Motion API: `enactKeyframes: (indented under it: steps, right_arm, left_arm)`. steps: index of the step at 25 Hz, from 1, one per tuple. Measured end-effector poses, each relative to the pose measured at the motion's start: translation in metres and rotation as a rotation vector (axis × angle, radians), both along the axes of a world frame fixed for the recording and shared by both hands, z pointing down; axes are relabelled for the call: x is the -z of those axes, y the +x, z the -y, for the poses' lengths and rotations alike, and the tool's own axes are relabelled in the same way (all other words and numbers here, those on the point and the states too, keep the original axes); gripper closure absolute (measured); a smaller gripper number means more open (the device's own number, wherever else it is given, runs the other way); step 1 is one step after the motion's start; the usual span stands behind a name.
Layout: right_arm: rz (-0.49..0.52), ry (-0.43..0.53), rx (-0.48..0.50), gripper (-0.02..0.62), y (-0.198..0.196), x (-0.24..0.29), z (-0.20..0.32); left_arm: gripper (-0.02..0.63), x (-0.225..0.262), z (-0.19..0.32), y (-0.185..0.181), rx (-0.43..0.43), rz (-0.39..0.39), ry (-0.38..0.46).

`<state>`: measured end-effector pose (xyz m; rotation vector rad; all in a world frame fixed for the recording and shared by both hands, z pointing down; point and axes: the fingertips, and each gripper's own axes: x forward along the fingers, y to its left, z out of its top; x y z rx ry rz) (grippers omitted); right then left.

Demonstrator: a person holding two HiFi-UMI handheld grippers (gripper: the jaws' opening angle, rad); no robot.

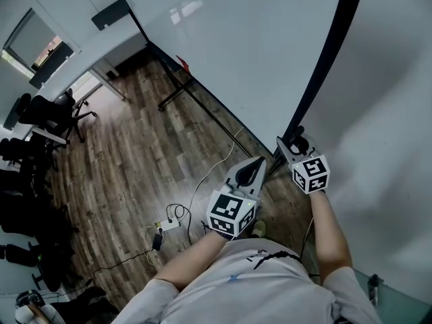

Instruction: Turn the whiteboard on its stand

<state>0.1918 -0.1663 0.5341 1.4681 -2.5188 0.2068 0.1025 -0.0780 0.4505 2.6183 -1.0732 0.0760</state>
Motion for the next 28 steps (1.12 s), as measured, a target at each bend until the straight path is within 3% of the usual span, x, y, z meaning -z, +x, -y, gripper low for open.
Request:
enactKeyframes:
  steps: [28]
  right_arm:
    - [-0.013, -0.013, -0.034, 0.413, 0.028, 0.005, -0.076]
  left_arm:
    - [0.594, -0.002, -0.049, 0.049, -0.063, -0.003, 0.0]
